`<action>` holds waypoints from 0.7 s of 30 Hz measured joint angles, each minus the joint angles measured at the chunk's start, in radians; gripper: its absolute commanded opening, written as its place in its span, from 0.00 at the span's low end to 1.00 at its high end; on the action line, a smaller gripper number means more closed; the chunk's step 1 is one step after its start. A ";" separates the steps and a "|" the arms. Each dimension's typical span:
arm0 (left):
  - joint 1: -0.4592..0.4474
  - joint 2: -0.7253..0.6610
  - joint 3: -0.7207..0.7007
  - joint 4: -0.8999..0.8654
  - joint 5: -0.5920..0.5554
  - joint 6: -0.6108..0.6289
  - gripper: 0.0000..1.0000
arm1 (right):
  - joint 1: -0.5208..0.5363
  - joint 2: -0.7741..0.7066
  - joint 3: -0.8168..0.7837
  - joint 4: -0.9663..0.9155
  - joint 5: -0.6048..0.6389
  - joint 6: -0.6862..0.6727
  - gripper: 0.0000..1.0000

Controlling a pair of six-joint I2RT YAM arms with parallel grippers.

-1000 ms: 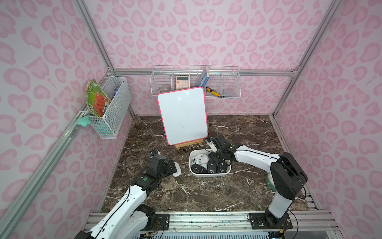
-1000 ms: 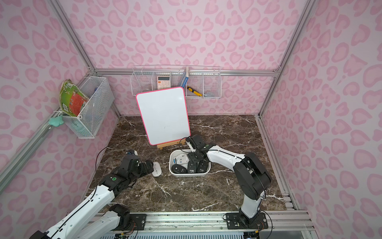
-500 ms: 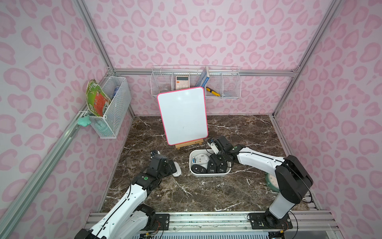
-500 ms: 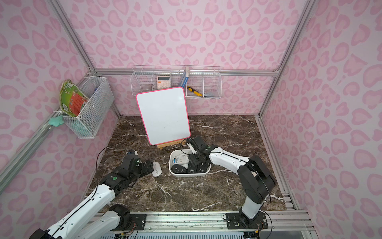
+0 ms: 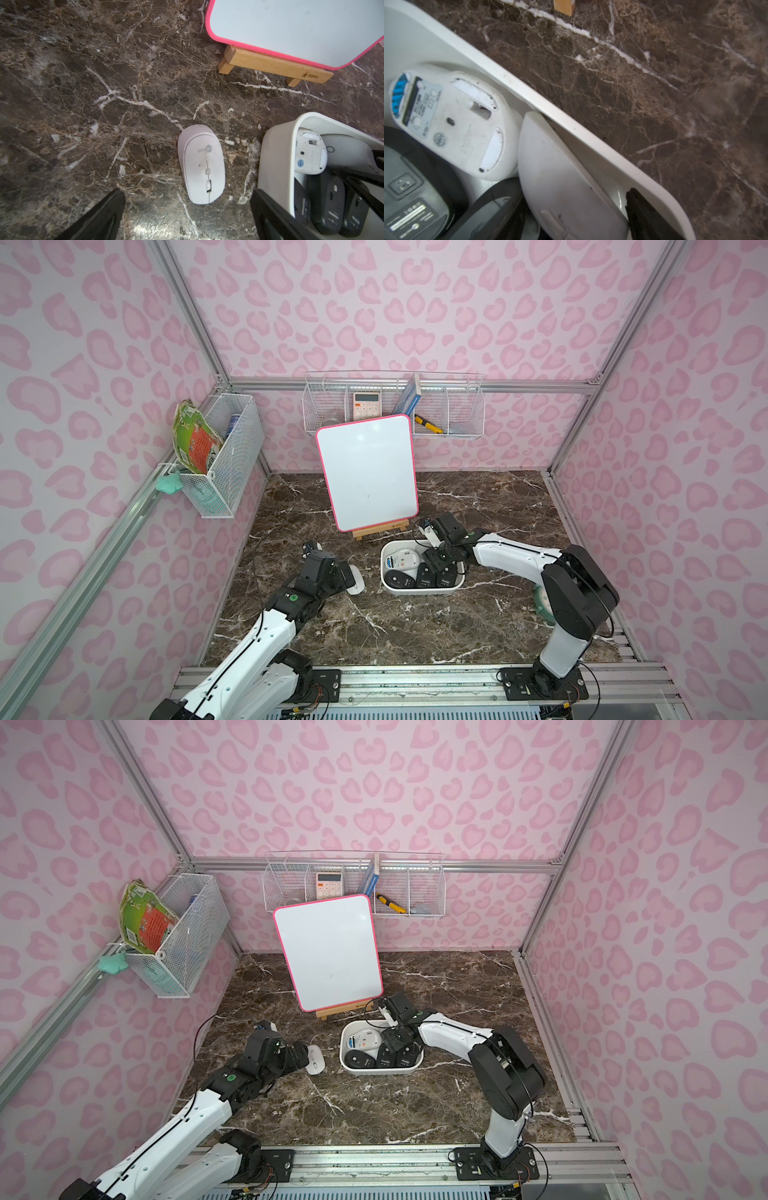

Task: Take out the mouse from the storage box
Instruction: Pick up the mouse from the storage box.

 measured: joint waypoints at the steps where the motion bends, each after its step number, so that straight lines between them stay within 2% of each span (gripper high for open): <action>1: 0.000 0.001 0.000 0.000 0.000 0.000 0.99 | 0.000 0.004 0.000 0.002 -0.003 -0.003 0.74; 11: 0.000 0.004 0.001 0.000 0.001 0.000 0.99 | 0.041 -0.008 0.001 0.002 -0.011 -0.037 0.57; 16: 0.000 0.002 0.001 0.000 0.000 0.000 0.99 | 0.051 -0.003 0.000 0.004 -0.016 -0.046 0.56; 21: 0.000 0.000 0.001 0.000 -0.001 0.000 0.99 | 0.060 0.023 0.008 0.031 -0.014 -0.050 0.66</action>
